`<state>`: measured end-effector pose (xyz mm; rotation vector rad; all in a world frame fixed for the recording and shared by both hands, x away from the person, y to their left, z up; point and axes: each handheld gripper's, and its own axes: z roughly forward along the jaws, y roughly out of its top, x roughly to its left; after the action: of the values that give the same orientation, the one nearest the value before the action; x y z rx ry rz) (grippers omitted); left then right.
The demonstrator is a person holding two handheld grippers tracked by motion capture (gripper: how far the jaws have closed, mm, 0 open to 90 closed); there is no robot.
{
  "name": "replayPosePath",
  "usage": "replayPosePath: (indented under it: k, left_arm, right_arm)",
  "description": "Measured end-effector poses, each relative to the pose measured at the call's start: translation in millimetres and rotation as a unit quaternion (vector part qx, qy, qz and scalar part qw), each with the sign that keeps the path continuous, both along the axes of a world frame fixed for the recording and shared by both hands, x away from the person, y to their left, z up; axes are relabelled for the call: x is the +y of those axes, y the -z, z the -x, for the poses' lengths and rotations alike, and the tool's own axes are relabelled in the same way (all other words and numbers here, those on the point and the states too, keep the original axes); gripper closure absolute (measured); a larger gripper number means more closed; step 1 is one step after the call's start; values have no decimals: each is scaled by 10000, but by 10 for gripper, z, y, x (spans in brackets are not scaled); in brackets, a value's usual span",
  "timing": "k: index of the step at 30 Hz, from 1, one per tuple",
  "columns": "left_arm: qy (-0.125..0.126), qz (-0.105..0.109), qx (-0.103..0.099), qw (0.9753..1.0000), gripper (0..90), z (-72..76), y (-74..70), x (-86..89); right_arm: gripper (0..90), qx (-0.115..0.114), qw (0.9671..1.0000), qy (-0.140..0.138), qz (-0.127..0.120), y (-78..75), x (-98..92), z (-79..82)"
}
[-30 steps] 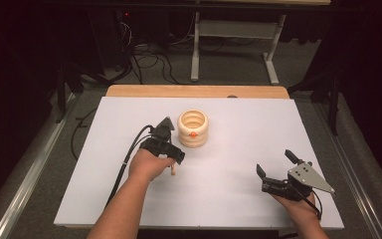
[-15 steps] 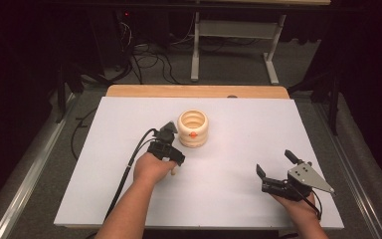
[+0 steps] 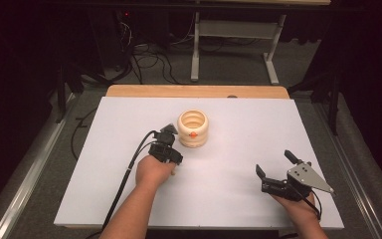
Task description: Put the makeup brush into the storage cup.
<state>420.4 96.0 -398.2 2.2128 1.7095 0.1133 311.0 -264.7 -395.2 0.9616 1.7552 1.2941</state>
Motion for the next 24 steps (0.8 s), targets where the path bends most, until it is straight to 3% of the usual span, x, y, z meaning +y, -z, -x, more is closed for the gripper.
replayPosePath:
  k: [9,13,17,24]
  left_arm:
    - [-35,-127,-67,9999,575,-6,23,-22]
    - [-6,-155,-6,9999,623,-27,22,-8]
    - [93,-357,137,9992,661,-53,11,-32]
    - [175,-575,316,9977,656,-107,5,-96]
  right_arm:
    - [12,-24,10000,4,40,2,1,-4]
    - [12,-16,10000,3,42,5,3,-3]
    - [12,-18,10000,11,67,8,4,-4]
    - [12,5,10000,10,70,10,5,-5]
